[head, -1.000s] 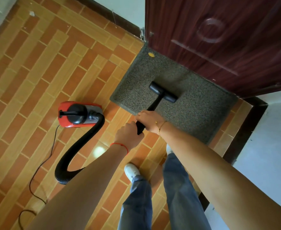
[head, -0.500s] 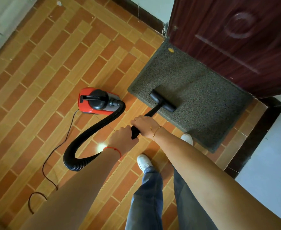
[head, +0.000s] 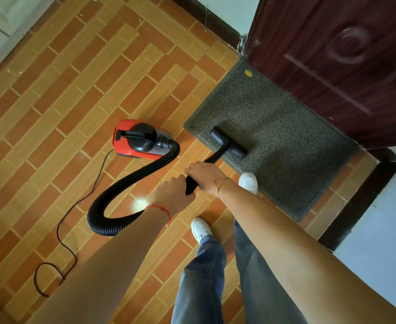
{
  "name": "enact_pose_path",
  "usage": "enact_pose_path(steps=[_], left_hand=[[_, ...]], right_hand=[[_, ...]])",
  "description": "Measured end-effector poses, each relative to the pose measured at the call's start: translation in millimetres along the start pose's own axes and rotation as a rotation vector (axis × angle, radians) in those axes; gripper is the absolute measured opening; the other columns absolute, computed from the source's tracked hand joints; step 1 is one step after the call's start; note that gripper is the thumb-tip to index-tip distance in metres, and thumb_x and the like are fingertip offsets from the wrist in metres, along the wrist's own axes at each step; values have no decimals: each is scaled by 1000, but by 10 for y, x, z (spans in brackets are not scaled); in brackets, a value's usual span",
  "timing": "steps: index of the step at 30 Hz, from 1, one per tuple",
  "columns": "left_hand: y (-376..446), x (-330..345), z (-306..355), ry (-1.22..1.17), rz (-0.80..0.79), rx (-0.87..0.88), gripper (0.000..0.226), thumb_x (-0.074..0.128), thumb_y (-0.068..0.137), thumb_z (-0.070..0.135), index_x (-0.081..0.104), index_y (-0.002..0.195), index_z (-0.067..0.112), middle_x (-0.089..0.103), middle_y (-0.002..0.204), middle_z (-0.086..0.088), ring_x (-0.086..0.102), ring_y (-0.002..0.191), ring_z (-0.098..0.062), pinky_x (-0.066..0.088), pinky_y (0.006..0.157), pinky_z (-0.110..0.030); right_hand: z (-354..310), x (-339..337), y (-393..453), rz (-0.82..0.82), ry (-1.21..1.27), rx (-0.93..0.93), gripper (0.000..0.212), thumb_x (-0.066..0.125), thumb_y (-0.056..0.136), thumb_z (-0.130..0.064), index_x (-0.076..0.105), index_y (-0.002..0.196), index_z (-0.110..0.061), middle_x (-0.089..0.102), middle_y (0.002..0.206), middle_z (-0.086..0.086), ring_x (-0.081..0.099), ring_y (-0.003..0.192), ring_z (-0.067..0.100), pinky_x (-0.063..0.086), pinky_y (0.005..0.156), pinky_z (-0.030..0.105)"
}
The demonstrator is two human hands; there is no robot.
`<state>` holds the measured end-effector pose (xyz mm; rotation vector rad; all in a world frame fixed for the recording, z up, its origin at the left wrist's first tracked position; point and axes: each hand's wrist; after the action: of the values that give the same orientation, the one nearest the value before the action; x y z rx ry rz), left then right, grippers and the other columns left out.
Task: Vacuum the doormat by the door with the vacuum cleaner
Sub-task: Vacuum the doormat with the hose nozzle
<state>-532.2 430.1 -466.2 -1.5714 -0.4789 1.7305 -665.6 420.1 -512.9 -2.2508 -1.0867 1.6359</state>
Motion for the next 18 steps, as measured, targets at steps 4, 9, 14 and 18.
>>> enact_pose_path(steps=[4, 9, 14, 18], left_hand=[[230, -51, 258, -9, 17, 7, 28, 50, 89, 37, 50, 101, 12, 48, 72, 3, 55, 66, -20, 46, 56, -30], [663, -250, 695, -89, 30, 13, 25, 51, 89, 33, 49, 98, 10, 50, 75, -1, 60, 71, -26, 42, 56, -32], [1137, -537, 1155, -167, 38, -27, 19, 53, 89, 29, 42, 88, 14, 48, 72, 0, 53, 64, -24, 41, 54, -31], [1511, -796, 1485, -180, 50, -54, 17, 52, 89, 28, 44, 88, 13, 42, 65, 3, 51, 62, -23, 37, 51, -29]], right_hand=[[361, -91, 13, -8, -29, -16, 31, 55, 87, 3, 51, 114, -13, 56, 116, 6, 51, 115, 25, 48, 81, 35], [988, -307, 101, -2, -49, -25, 33, 56, 86, 2, 53, 115, -13, 58, 115, 4, 51, 115, 24, 49, 80, 34], [1628, -645, 228, 4, -103, -51, 32, 56, 88, 0, 54, 116, -14, 58, 117, 4, 53, 115, 23, 51, 83, 34], [2101, -945, 336, -1, -141, -74, 25, 55, 89, -2, 53, 111, -14, 59, 113, 4, 55, 111, 23, 51, 79, 33]])
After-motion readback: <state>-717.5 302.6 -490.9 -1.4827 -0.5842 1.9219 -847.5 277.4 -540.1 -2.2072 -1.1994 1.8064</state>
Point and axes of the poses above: each hand's wrist, its own y-axis towards the middle knuckle, its own x-axis out of the palm, z = x × y
